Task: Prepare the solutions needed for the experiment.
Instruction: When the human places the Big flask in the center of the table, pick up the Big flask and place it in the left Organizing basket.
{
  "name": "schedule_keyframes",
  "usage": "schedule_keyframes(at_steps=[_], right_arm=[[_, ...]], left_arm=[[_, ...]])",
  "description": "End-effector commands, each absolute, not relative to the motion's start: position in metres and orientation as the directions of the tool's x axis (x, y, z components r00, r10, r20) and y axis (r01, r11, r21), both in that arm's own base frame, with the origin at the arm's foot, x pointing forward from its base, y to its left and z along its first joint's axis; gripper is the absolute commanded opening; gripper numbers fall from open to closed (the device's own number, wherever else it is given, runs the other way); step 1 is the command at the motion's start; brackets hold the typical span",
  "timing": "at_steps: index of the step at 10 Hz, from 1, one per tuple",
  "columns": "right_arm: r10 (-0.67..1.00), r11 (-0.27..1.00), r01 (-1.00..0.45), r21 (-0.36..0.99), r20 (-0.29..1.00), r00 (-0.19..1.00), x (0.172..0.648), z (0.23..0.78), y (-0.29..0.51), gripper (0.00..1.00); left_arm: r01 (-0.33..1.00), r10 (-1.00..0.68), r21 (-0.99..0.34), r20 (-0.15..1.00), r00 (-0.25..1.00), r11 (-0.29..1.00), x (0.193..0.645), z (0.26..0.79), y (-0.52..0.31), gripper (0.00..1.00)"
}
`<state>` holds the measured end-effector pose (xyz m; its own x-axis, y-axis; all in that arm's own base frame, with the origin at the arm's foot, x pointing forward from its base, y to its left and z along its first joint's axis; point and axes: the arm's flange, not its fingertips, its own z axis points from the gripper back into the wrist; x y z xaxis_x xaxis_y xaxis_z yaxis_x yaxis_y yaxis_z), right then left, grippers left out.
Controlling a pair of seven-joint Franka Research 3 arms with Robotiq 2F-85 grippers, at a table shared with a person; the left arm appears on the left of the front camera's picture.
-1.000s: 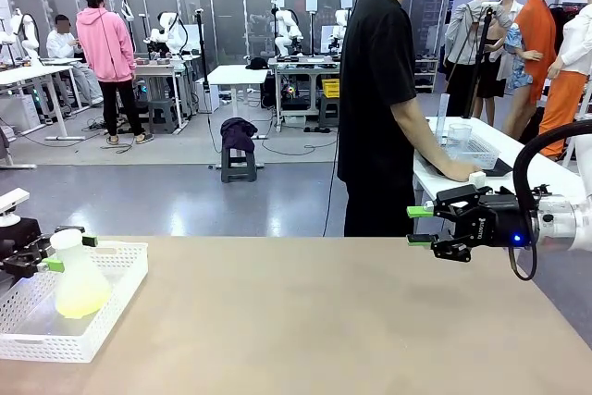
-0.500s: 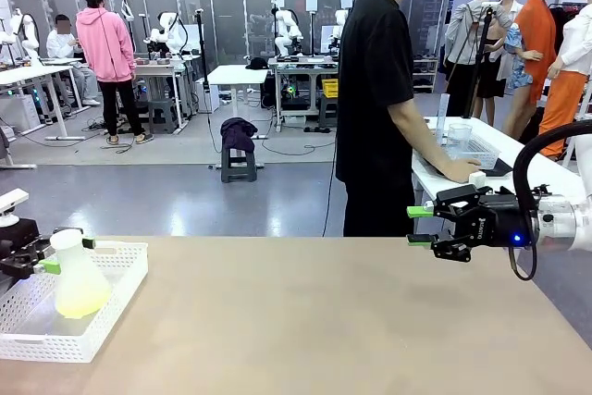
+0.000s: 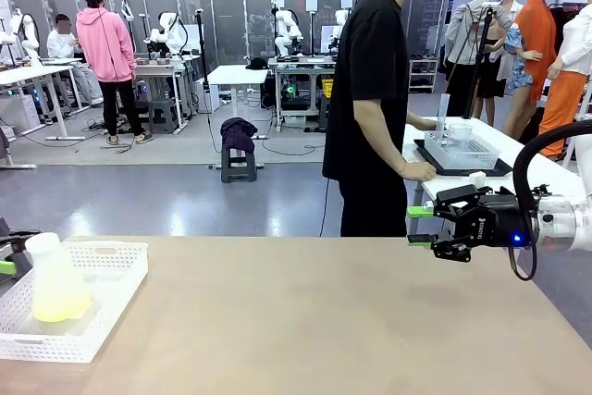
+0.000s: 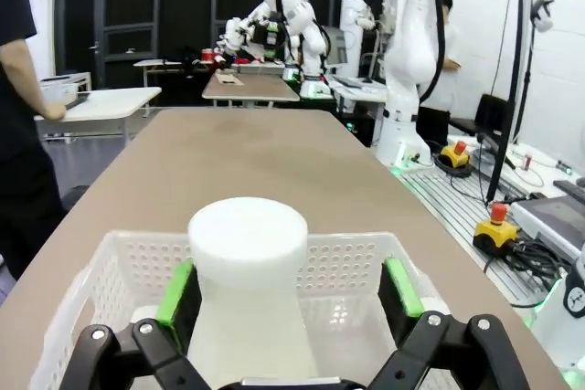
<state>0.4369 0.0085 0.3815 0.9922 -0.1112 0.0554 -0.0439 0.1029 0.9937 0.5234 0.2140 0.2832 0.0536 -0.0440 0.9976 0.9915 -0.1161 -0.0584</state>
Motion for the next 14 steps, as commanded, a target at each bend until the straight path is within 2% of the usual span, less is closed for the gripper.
schedule_keyframes(at_steps=[1, 4, 5, 6, 8, 9, 11, 12, 14], right_arm=[[-0.109, 0.099, -0.047, 0.994, 0.058, 0.992, 0.437, 0.383, 0.008, 0.58], [-0.109, 0.099, -0.047, 0.994, 0.058, 0.992, 0.437, 0.383, 0.008, 0.58], [-0.109, 0.099, -0.047, 0.994, 0.058, 0.992, 0.437, 0.383, 0.008, 0.58], [-0.109, 0.099, -0.047, 0.994, 0.058, 0.992, 0.437, 0.383, 0.008, 0.58], [-0.109, 0.099, -0.047, 0.994, 0.058, 0.992, 0.437, 0.383, 0.008, 0.58], [-0.109, 0.099, -0.047, 0.994, 0.058, 0.992, 0.437, 0.383, 0.008, 0.58], [-0.109, 0.099, -0.047, 0.994, 0.058, 0.992, 0.437, 0.383, 0.008, 0.58], [-0.109, 0.099, -0.047, 0.994, 0.058, 0.992, 0.437, 0.383, 0.008, 0.58], [-0.109, 0.099, -0.047, 0.994, 0.058, 0.992, 0.437, 0.383, 0.008, 0.58]], left_arm=[[0.989, -0.025, -0.092, 0.996, 0.090, -0.119, 0.536, 0.290, 0.223, 1.00], [0.988, -0.018, -0.116, 0.993, 0.114, -0.101, 0.545, 0.294, 0.218, 1.00], [0.965, 0.007, -0.250, 0.968, 0.251, -0.080, 0.539, 0.298, 0.223, 1.00], [0.947, -0.038, -0.316, 0.948, 0.315, -0.050, 0.531, 0.303, 0.229, 1.00], [0.878, -0.025, -0.478, 0.878, 0.478, -0.004, 0.515, 0.317, 0.242, 1.00], [0.821, -0.013, -0.571, 0.821, 0.571, 0.003, 0.509, 0.323, 0.246, 1.00], [0.560, -0.009, -0.828, 0.560, 0.828, -0.032, 0.502, 0.333, 0.246, 1.00], [0.461, -0.022, -0.887, 0.462, 0.887, -0.023, 0.503, 0.332, 0.247, 1.00], [0.368, -0.030, -0.929, 0.369, 0.929, -0.034, 0.504, 0.328, 0.250, 1.00]])
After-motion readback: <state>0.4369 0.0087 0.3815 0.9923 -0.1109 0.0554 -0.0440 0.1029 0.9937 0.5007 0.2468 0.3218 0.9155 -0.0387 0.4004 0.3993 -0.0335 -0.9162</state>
